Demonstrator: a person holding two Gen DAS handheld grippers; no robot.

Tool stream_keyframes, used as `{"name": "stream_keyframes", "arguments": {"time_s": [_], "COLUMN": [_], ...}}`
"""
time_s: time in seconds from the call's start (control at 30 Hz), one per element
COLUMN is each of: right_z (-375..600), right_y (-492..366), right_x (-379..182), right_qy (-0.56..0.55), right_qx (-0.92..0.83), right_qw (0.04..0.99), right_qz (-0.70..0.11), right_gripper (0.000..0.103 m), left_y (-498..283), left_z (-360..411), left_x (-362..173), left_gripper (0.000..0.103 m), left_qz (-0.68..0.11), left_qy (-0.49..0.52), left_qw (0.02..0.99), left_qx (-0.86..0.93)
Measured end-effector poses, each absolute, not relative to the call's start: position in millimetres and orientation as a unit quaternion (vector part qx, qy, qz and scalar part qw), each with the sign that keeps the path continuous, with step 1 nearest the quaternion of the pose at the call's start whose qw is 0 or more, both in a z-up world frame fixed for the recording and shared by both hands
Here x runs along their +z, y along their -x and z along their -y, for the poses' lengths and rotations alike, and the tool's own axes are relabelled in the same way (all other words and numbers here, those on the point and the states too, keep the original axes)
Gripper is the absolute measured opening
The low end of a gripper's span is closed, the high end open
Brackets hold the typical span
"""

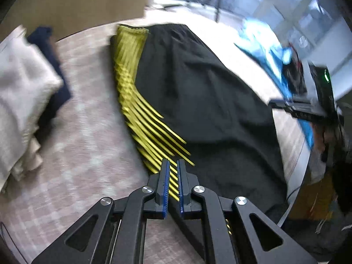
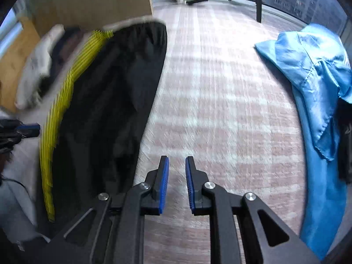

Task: Fold clothes

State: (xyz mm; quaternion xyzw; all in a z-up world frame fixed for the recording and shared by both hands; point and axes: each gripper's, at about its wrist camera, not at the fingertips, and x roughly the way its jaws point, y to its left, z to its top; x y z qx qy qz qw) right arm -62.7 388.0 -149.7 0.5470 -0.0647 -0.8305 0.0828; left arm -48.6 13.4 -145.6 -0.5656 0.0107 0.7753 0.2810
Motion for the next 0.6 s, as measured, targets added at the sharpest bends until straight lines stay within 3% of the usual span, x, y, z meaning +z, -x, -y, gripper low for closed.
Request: {"name": "stream_keyframes", "arguments": {"time_s": [0.03,0.1,0.13,0.3,0.6], "right_z": [-387.3,-376.8,-368.9,-364.2,-367.2], "right_y": [66.0,75.6,81.2,84.1,84.9], "right_x": [-144.3,-138.5,-137.8,-152.9,-175.9], "right_qy": [-0.542,-0.537,-0.534,-0.553,-0.572], "right_qx": [-0.830,-0.830,-0.833,-0.824,-0.806], "right_qw": [0.101,0.120,0.122,0.119,0.146], "right_qz": [0.087,0.093,0.077,0.027,0.040], "right_gripper": [0.025,0.055,0.057,0.057,0.057], "left_y": [55.2,73.4,73.0,82.7,76.6], "left_z": [-10.5,-20.4,-25.2,-78.5,-66.3], "left_x": [-147.6,-156.9,-161.3,-179.7,-176.5], "left_gripper": [0.014,0.016,0.020,0.023,0.021], "left_qz": [0.001,0.011,0.014,-0.012,-0.027], "left_qy": [0.571,0.582,0.585,0.600,0.612], "left_qw": [0.272,0.258,0.255,0.237,0.219], "left_qx": [0.775,0.771,0.769,0.764,0.760]}}
